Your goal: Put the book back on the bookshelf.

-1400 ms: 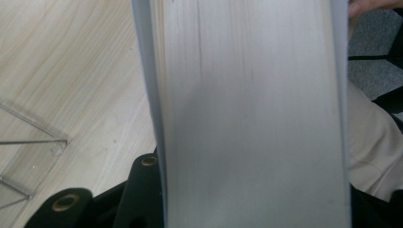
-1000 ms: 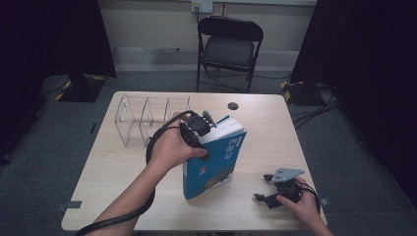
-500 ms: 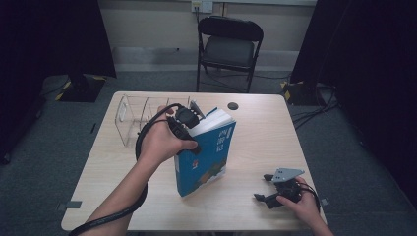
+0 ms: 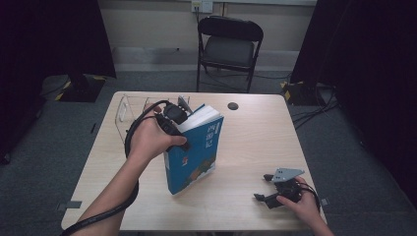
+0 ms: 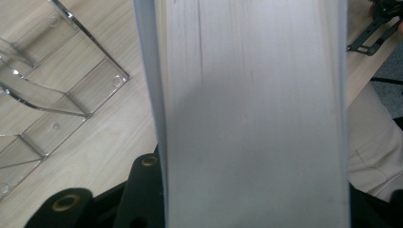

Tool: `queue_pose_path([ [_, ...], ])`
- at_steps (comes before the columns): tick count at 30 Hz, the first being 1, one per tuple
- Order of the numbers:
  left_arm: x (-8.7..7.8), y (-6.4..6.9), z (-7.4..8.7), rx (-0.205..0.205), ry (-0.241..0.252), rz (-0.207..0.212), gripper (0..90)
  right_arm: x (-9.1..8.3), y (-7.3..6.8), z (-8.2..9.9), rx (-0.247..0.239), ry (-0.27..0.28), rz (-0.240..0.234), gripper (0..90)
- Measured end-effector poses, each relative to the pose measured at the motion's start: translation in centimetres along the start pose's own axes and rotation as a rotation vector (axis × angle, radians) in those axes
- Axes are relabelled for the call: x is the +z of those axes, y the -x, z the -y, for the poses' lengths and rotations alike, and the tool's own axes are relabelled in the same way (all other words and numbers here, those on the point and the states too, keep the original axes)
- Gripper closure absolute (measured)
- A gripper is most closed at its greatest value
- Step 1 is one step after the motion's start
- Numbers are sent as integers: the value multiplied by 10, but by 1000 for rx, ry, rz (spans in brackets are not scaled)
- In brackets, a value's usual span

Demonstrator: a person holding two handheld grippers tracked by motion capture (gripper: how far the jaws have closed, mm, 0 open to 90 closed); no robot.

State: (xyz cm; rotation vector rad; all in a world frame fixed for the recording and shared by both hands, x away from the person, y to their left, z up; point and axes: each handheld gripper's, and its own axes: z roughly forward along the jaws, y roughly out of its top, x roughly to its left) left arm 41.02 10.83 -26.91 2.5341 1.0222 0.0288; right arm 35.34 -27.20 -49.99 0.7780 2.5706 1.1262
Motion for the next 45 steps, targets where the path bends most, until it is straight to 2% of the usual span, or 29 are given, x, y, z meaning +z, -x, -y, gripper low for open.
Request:
queue_pose_path([
  [7,-5,-5,4,-21,10,-25,617,0,0,0,0,0,1,149],
  [12,-9,-9,7,-35,7,-23,617,0,0,0,0,0,1,149],
  [30,-20,-21,15,-87,23,-56,617,0,0,0,0,-2,2,148],
  [35,-23,-24,15,-93,23,-59,617,0,0,0,0,-2,3,148],
  [37,-24,-26,16,-111,28,-50,617,0,0,0,0,-2,3,148],
  [45,-26,-30,19,-119,29,-67,617,0,0,0,0,-2,3,148],
])
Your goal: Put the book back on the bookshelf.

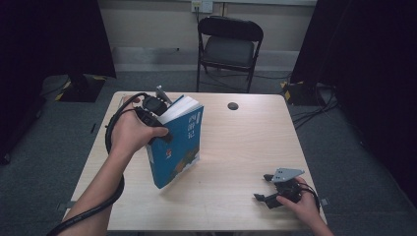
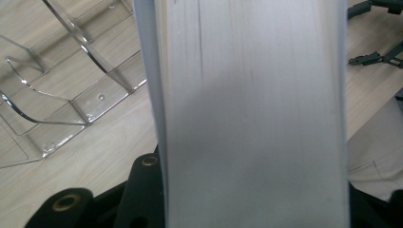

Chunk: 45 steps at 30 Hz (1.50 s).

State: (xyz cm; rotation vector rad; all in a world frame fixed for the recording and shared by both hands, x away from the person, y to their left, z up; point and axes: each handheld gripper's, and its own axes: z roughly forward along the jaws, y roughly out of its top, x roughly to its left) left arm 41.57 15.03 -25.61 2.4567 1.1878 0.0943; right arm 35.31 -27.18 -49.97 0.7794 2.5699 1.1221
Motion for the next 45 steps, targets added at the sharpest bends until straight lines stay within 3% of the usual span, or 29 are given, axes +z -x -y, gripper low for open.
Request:
queue_pose_path([
  [5,-2,-5,3,-9,5,2,617,0,0,0,0,0,0,148],
  [8,-2,-10,5,-40,12,17,617,0,0,0,0,0,0,148],
  [11,-2,-13,7,-38,14,4,617,0,0,0,1,1,0,148],
  [19,-4,-23,13,-79,21,-6,617,0,0,0,1,1,1,148],
  [27,-6,-27,17,-87,15,-11,617,0,0,0,1,0,1,148],
  [31,-10,-31,19,-71,16,-25,617,0,0,0,-1,0,0,148],
  [32,-10,-31,19,-89,20,-25,617,0,0,0,-1,-1,0,148],
  [45,-12,-37,13,-100,17,-38,617,0,0,0,-1,0,1,148],
])
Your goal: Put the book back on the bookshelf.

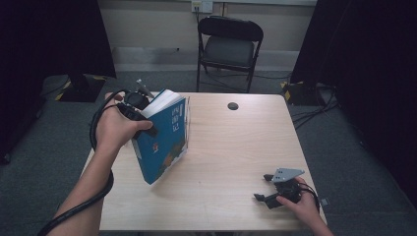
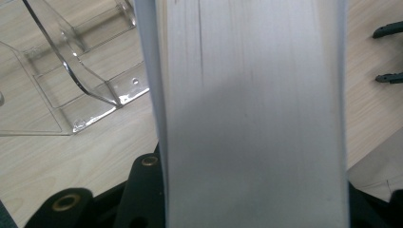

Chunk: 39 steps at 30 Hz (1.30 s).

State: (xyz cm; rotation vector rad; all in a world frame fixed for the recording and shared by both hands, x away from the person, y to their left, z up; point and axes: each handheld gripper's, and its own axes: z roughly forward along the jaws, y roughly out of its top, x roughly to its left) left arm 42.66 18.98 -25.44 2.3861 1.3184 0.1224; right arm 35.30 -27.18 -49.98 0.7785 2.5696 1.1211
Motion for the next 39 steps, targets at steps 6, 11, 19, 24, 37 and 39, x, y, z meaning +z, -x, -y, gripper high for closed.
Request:
queue_pose_path([
  [6,1,-4,-2,-14,0,-9,617,0,0,0,0,-1,0,148],
  [11,4,-7,-3,-37,-3,-11,617,0,0,0,0,0,0,148],
  [19,6,-10,-5,-65,17,-8,617,0,0,0,-1,0,0,148],
  [24,8,-12,-9,-76,21,-17,617,0,0,0,-1,-2,-2,148],
  [37,13,-14,-20,-110,35,-28,618,0,0,0,2,-1,-2,148],
  [39,14,-15,-22,-110,33,-29,617,0,0,0,2,-1,-2,148],
])
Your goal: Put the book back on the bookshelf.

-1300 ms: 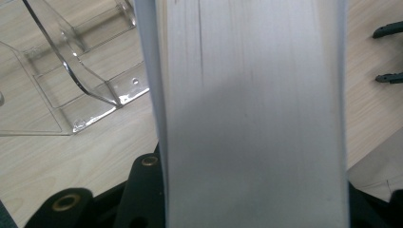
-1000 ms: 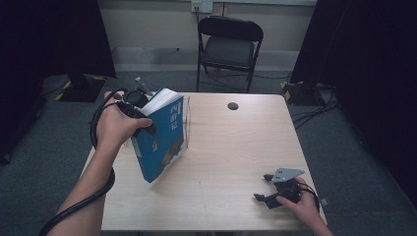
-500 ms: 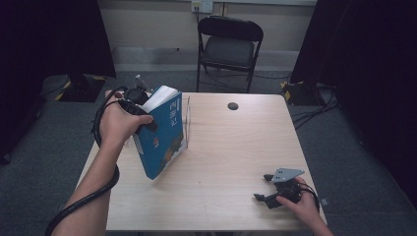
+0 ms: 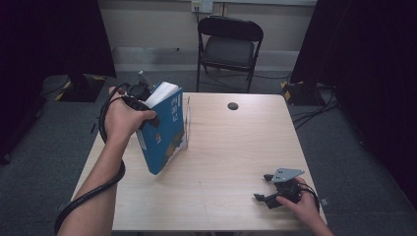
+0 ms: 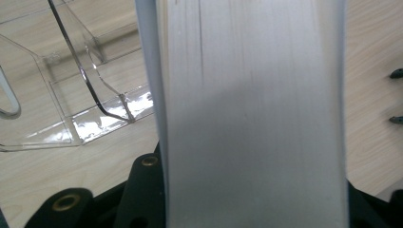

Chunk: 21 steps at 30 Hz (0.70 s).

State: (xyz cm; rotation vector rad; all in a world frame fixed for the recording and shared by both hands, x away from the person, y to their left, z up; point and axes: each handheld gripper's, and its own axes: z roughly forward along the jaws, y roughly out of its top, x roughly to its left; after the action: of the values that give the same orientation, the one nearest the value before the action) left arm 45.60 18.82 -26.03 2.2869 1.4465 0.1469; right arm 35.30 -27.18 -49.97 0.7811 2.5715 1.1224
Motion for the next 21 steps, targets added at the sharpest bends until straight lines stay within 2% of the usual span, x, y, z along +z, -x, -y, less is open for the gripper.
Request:
queue_pose_path([
  [6,5,0,-6,-24,12,-7,617,0,0,0,-2,0,1,148],
  [14,11,-2,-12,-29,20,-12,618,0,0,0,-2,1,1,148],
  [17,13,-2,-13,-46,28,-15,618,0,0,0,-2,1,1,148],
  [18,13,-3,-14,-36,27,-17,618,0,0,0,-2,1,1,148],
  [21,13,-2,-16,-41,27,-21,618,0,0,0,-2,0,1,148],
])
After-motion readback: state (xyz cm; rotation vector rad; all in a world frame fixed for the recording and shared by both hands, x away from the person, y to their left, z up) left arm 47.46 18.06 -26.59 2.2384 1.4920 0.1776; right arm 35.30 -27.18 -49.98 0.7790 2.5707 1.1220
